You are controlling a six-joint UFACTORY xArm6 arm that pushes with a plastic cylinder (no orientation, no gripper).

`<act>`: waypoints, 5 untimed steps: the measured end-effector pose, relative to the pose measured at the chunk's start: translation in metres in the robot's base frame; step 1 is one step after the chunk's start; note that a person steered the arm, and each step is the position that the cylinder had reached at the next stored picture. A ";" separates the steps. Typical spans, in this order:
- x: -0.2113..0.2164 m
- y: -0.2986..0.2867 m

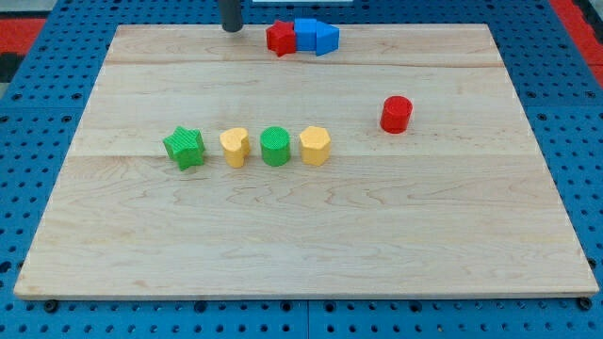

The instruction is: Push the line of blocks slightly right

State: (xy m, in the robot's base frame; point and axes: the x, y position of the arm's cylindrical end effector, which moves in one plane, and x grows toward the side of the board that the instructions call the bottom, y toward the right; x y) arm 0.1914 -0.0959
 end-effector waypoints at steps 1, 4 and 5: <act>0.001 0.021; 0.001 0.075; 0.002 0.098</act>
